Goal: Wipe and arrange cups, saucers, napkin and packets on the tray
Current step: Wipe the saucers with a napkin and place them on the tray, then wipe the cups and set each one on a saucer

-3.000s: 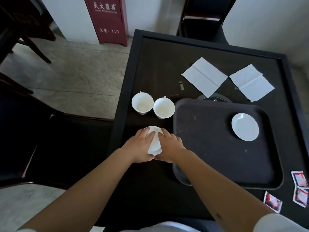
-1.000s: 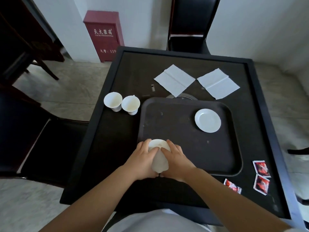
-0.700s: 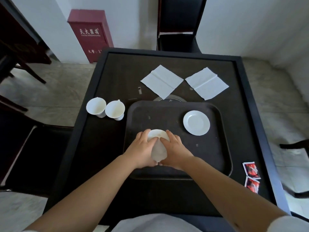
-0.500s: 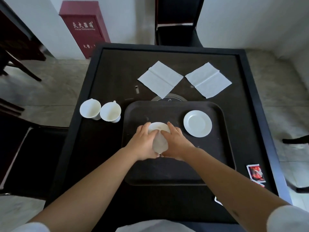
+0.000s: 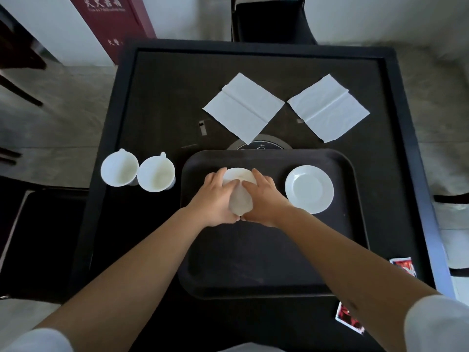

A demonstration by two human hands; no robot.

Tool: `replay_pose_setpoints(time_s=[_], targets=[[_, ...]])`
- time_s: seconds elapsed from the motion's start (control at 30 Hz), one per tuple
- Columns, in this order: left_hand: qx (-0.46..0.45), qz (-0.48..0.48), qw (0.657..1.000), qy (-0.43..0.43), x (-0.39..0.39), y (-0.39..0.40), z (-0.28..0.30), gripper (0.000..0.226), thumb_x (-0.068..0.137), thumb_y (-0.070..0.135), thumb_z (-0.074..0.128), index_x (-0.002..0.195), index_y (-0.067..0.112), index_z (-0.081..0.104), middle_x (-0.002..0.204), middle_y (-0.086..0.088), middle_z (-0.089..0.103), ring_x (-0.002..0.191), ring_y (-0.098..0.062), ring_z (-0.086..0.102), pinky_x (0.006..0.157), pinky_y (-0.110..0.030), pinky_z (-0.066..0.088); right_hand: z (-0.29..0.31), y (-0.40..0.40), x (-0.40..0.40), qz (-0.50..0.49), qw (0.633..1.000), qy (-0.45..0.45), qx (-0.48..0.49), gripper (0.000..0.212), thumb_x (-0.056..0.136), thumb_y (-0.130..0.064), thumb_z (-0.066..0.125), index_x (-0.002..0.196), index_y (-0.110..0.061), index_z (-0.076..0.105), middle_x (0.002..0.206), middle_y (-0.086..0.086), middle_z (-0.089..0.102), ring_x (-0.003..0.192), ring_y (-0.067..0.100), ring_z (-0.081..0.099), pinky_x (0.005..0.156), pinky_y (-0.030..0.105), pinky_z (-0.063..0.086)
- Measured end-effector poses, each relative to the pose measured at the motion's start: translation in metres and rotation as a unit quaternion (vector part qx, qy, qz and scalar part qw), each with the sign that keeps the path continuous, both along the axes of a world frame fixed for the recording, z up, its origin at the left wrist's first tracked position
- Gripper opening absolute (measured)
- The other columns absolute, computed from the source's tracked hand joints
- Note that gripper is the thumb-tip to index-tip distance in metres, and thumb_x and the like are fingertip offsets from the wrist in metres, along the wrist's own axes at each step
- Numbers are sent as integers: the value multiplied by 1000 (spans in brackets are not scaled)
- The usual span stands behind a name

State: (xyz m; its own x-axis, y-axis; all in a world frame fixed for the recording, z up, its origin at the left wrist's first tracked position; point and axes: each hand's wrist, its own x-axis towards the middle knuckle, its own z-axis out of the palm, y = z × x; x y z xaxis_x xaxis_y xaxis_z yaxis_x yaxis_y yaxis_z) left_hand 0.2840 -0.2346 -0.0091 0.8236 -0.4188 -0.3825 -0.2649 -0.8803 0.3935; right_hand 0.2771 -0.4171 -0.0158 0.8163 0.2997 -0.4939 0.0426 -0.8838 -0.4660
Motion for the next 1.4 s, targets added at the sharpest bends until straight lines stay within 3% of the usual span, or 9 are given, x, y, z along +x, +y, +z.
replay_pose_setpoints(time_s=[0.13, 0.3, 0.53, 0.73, 0.9, 1.17, 1.27, 1.4], targets=[[-4, 11, 1000, 12, 8, 3, -6, 98, 66, 53, 79, 146, 28, 28, 158, -1, 0, 138, -23, 1, 110, -44, 29, -3, 3, 9, 0, 1000, 8, -3, 95, 69, -51, 79, 147, -32, 27, 162, -1, -4, 145, 22, -4, 111, 46, 29], [-2, 19, 1000, -16, 4, 1, -13, 98, 67, 48, 82, 146, 26, 29, 158, -2, -2, 141, -29, 2, 110, -47, 31, -6, 7, 6, -16, 1000, -17, -8, 92, 72, -40, 81, 147, -28, 28, 162, -2, -5, 145, 23, -1, 108, 44, 35], [5, 18, 1000, -19, 0, 1, -15, 100, 68, 45, 83, 147, 26, 25, 160, -3, -7, 144, -32, 0, 110, -50, 31, -10, 6, 0, 3, 999, -31, -11, 98, 74, -41, 82, 149, -26, 22, 162, 3, -10, 147, 29, -1, 112, 47, 30], [46, 21, 999, -4, -12, -2, -5, 107, 76, 48, 77, 153, 30, 5, 158, -7, -25, 147, -40, -11, 117, -53, 14, 0, 4, -4, -3, 998, -58, -23, 102, 73, -46, 81, 149, -31, 14, 161, 4, -16, 148, 33, -4, 114, 50, 26], [69, 27, 997, -20, -29, 7, 20, 86, 87, 51, 61, 153, 27, 12, 163, -10, -10, 148, -37, -1, 118, -50, 12, 23, 6, -13, 28, 996, -66, -61, 88, 80, -50, 73, 149, -27, 22, 164, 4, -3, 148, 31, 3, 114, 51, 27], [46, 58, 996, -47, -61, 42, 66, 69, 90, 51, 55, 148, 19, 35, 160, -12, 23, 146, -31, 17, 118, -47, 21, 69, 38, -40, 55, 994, -79, -42, 62, 90, -41, 63, 144, -22, 39, 150, 0, 41, 132, 26, 43, 98, 43, 46], [34, 64, 996, -52, -70, 60, 84, 65, 89, 50, 56, 144, 18, 42, 150, -6, 41, 137, -26, 35, 110, -42, 34, 85, 58, -46, 67, 995, -68, -35, 51, 90, -42, 61, 135, -23, 48, 138, 0, 53, 122, 25, 52, 91, 41, 47], [30, 92, 995, -32, -81, 90, 105, 53, 89, 49, 54, 133, 21, 50, 129, 1, 57, 115, -24, 54, 90, -41, 46, 103, 92, -52, 98, 992, -68, -41, 28, 88, -41, 60, 108, -22, 56, 110, -1, 61, 96, 23, 59, 76, 41, 52]])
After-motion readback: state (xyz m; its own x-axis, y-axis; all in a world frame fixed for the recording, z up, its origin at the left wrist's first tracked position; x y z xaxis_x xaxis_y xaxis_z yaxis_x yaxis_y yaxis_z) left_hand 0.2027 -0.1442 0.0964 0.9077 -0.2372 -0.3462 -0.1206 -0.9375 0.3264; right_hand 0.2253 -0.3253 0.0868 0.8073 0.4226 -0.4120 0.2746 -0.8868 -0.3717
